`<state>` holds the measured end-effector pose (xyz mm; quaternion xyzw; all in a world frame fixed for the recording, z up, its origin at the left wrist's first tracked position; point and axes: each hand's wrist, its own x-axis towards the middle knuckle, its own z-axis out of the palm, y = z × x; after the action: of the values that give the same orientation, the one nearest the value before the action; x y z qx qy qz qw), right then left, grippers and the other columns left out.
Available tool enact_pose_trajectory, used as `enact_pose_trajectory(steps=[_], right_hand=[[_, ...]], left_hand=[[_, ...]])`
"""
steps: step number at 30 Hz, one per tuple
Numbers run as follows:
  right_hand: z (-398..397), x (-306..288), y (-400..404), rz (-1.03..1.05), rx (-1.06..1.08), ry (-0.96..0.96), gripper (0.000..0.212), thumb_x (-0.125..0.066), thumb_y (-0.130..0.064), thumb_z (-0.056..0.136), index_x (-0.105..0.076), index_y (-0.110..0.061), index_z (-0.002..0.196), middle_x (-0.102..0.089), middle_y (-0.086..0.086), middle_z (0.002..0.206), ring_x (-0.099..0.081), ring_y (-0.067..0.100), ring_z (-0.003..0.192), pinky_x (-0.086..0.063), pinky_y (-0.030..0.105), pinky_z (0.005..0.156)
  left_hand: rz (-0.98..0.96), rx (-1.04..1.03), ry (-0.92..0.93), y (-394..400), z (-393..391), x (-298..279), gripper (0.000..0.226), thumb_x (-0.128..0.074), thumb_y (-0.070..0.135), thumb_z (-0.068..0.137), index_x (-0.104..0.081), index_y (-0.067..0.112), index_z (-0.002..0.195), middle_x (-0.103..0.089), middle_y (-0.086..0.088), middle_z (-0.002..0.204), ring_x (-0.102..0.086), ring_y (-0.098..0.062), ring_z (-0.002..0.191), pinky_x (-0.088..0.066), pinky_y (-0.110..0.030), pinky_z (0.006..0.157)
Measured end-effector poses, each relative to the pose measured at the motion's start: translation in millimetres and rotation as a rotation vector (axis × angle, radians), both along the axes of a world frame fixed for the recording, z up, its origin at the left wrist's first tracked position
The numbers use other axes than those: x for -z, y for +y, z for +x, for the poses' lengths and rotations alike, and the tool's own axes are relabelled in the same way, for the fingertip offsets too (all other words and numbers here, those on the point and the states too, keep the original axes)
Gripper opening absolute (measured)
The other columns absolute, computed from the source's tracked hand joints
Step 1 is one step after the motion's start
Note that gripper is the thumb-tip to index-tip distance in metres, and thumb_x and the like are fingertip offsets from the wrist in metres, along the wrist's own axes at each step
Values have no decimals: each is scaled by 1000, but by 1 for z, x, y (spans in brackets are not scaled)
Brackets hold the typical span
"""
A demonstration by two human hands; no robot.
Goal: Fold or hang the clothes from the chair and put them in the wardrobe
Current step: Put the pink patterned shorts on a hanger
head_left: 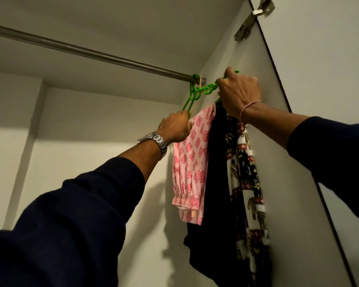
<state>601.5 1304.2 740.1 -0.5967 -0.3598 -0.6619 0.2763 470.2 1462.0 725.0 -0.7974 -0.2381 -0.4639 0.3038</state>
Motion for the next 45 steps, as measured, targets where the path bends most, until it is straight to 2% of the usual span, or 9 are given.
enact_pose_trajectory(steps=[5, 8, 11, 14, 17, 19, 24, 31, 45], right_hand=[[-13, 38, -26, -43, 13, -51, 23, -50, -16, 103, -58, -6, 122, -54, 16, 122, -27, 14, 51, -20, 27, 44], [-18, 66, -40, -111, 10, -60, 24, -46, -17, 104, -58, -6, 122, -56, 14, 118, -37, 16, 52, -31, 28, 45], [-23, 97, -62, -211, 10, -27, 21, -48, -17, 102, -62, -10, 116, -60, 10, 109, -53, 23, 64, -43, 31, 49], [-28, 130, -92, -348, -30, 89, 27, -54, -19, 99, -63, -11, 123, -61, 14, 118, -62, 30, 91, -57, 41, 69], [-31, 169, -138, -438, -6, 211, 37, -59, -25, 97, -61, -17, 133, -58, 13, 133, -57, 33, 115, -54, 43, 85], [-28, 202, -175, -453, -24, 305, 39, -60, -26, 98, -60, -18, 135, -58, 12, 135, -54, 32, 121, -52, 43, 91], [-19, 277, -280, -478, 69, 366, 37, -59, -27, 98, -59, -19, 134, -56, 11, 137, -52, 31, 121, -49, 42, 92], [-15, 343, -461, -463, 295, 439, 32, -58, -28, 97, -63, -16, 126, -59, 12, 129, -55, 32, 111, -46, 40, 84], [-48, 457, -774, -476, 667, 964, 48, -64, -33, 94, -51, -19, 138, -50, 13, 133, -54, 33, 115, -49, 44, 89]], left_hand=[[14, 39, 43, -27, -10, 37, 36, -44, 33, 103, -48, 8, 129, -57, -16, 131, -55, -38, 114, -46, -46, 85], [-7, 81, 67, -47, -14, 67, 41, -45, 31, 102, -46, 6, 135, -55, -16, 135, -55, -38, 120, -48, -47, 91], [-40, 165, 106, -75, -11, 95, 38, -48, 34, 102, -48, 9, 131, -56, -13, 132, -55, -35, 117, -47, -44, 88], [-70, 225, 132, -107, -2, 116, 36, -48, 31, 101, -47, 10, 130, -54, -14, 132, -53, -34, 118, -44, -45, 89], [-79, 297, 145, -156, 11, 143, 47, -48, 30, 101, -40, 10, 142, -49, -13, 142, -48, -35, 128, -44, -49, 99], [-87, 357, 194, -194, 21, 169, 52, -51, 34, 100, -38, 11, 145, -49, -12, 144, -47, -32, 130, -43, -48, 103], [2, 547, 300, -283, 49, 234, 46, -58, 34, 96, -47, 13, 135, -54, -9, 137, -52, -29, 123, -45, -46, 100], [105, 809, 290, -440, 79, 293, 47, -59, 32, 94, -53, 6, 132, -59, -14, 126, -57, -32, 112, -50, -44, 91], [4, 1144, 518, -741, 107, 410, 51, -58, 32, 92, -48, 8, 136, -57, -13, 130, -55, -30, 115, -46, -45, 96]])
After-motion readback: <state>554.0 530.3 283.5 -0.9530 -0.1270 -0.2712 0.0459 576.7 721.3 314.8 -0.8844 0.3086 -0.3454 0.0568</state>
